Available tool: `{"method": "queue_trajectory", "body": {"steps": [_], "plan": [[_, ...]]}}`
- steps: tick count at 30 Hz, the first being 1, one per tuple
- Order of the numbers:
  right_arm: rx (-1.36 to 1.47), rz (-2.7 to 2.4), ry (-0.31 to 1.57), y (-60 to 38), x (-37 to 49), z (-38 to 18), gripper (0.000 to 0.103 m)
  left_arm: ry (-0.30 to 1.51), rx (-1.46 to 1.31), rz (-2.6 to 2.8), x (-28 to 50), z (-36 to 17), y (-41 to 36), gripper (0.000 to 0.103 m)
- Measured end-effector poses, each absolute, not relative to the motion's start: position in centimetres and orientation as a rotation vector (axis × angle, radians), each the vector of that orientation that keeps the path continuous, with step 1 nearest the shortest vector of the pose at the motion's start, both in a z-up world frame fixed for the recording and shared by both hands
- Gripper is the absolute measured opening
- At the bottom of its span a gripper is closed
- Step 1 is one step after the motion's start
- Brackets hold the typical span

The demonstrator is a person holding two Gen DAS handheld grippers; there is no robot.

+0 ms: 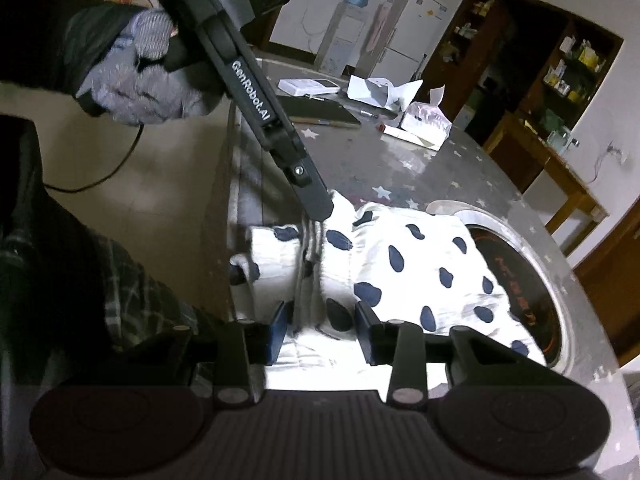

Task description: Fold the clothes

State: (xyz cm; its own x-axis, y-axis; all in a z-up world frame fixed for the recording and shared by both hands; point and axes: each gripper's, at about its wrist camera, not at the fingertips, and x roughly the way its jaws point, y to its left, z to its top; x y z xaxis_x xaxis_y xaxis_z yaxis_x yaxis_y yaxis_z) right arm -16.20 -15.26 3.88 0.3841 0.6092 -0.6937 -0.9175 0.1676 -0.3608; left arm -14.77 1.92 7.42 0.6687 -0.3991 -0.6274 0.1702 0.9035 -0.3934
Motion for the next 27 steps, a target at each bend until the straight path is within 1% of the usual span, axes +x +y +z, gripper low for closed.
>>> {"method": "queue_trajectory", "body": {"steps": [1, 3, 4, 10, 11, 13, 14, 18, 20, 27], "plan": [[-0.849, 1.136, 0.438, -15.3, -16.2, 3.9, 0.037, 0.77, -0.319, -0.33, -14.9, 7.6, 1.9, 0.038], [-0.852, 1.135, 0.434, -15.3, -16.2, 3.9, 0.036, 0.754, -0.325, -0.337, -15.1, 8.1, 2.0, 0.043], [-0.858, 1.135, 0.43, -15.3, -16.2, 3.9, 0.036, 0.747, -0.327, -0.34, -15.1, 8.3, 2.0, 0.044], [-0.872, 1.134, 0.419, -15.2, -16.3, 3.7, 0.034, 0.801, -0.333, -0.326, -14.3, 7.5, 1.7, 0.046], [-0.87, 1.134, 0.418, -15.3, -16.4, 3.7, 0.031, 0.809, -0.345, -0.323, -14.2, 7.3, 1.8, 0.044], [-0.865, 1.135, 0.419, -15.4, -16.4, 3.8, 0.03, 0.817, -0.379, -0.33, -14.0, 6.9, 2.1, 0.042], [-0.863, 1.135, 0.419, -15.4, -16.4, 3.8, 0.029, 0.814, -0.391, -0.334, -14.0, 6.9, 2.2, 0.032], [-0.853, 1.134, 0.413, -15.6, -16.4, 4.1, 0.023, 0.791, -0.398, -0.337, -14.2, 7.4, 2.3, 0.015], [-0.849, 1.129, 0.402, -15.7, -16.5, 4.4, 0.02, 0.774, -0.4, -0.341, -14.4, 7.8, 2.4, 0.013], [-0.827, 1.111, 0.367, -17.2, -17.1, 6.7, 0.019, 0.713, -0.425, -0.372, -16.1, 10.1, 1.8, 0.011]]}}
